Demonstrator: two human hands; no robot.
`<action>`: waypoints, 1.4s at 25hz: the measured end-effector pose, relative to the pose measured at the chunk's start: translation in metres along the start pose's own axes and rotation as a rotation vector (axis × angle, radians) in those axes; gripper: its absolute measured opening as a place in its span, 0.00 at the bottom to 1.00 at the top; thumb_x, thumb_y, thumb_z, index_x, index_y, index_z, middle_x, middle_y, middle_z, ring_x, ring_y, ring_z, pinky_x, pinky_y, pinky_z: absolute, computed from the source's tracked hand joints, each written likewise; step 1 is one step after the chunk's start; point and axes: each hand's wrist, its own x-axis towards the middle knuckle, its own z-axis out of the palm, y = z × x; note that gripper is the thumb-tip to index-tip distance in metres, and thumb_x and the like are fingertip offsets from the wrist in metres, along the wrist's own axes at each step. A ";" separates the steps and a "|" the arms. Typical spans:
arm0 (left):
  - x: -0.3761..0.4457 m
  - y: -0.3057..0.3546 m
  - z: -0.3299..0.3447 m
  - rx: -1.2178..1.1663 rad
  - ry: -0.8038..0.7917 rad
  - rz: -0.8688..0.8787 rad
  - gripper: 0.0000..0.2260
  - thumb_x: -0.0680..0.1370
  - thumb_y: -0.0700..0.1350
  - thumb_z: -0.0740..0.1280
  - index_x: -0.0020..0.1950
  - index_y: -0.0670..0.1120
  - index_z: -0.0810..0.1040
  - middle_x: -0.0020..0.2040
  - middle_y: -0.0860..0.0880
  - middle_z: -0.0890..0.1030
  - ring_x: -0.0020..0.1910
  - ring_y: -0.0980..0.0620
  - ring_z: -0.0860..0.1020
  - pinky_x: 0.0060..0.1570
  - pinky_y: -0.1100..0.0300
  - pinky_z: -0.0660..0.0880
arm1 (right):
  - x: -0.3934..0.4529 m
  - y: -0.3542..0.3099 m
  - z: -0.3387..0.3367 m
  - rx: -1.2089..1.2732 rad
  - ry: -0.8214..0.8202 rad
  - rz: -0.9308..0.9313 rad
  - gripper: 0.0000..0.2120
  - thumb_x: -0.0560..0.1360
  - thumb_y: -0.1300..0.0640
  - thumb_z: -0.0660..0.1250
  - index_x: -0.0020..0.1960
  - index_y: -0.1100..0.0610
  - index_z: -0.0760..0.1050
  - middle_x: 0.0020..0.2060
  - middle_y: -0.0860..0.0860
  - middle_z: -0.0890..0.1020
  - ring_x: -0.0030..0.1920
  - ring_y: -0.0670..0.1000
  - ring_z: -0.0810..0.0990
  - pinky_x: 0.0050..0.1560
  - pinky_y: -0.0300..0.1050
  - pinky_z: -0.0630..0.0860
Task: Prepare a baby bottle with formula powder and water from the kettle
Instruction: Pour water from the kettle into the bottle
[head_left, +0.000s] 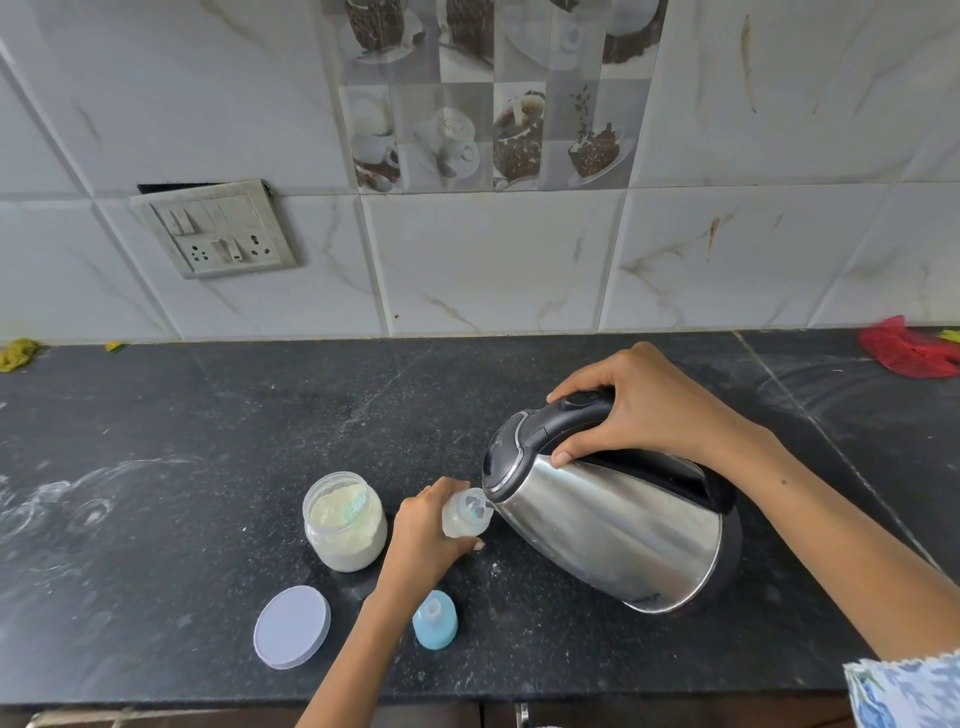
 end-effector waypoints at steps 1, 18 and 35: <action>0.000 0.000 0.000 0.001 0.002 0.001 0.25 0.60 0.44 0.79 0.55 0.51 0.77 0.48 0.56 0.82 0.47 0.55 0.78 0.46 0.60 0.74 | 0.000 -0.001 0.000 -0.006 -0.004 -0.004 0.24 0.58 0.42 0.81 0.52 0.47 0.84 0.41 0.41 0.86 0.43 0.40 0.82 0.49 0.43 0.78; -0.004 -0.005 0.000 0.027 -0.010 -0.008 0.26 0.60 0.46 0.80 0.55 0.53 0.76 0.48 0.55 0.82 0.46 0.55 0.78 0.44 0.60 0.74 | -0.003 -0.006 -0.002 -0.002 -0.015 -0.028 0.24 0.59 0.42 0.81 0.51 0.49 0.85 0.39 0.42 0.86 0.41 0.40 0.81 0.45 0.39 0.74; -0.007 -0.002 -0.001 0.025 -0.010 -0.007 0.26 0.61 0.45 0.79 0.57 0.51 0.76 0.49 0.55 0.82 0.48 0.54 0.78 0.46 0.60 0.73 | -0.001 -0.013 -0.004 -0.008 -0.043 -0.051 0.23 0.59 0.43 0.80 0.51 0.50 0.84 0.39 0.43 0.86 0.40 0.42 0.82 0.44 0.40 0.75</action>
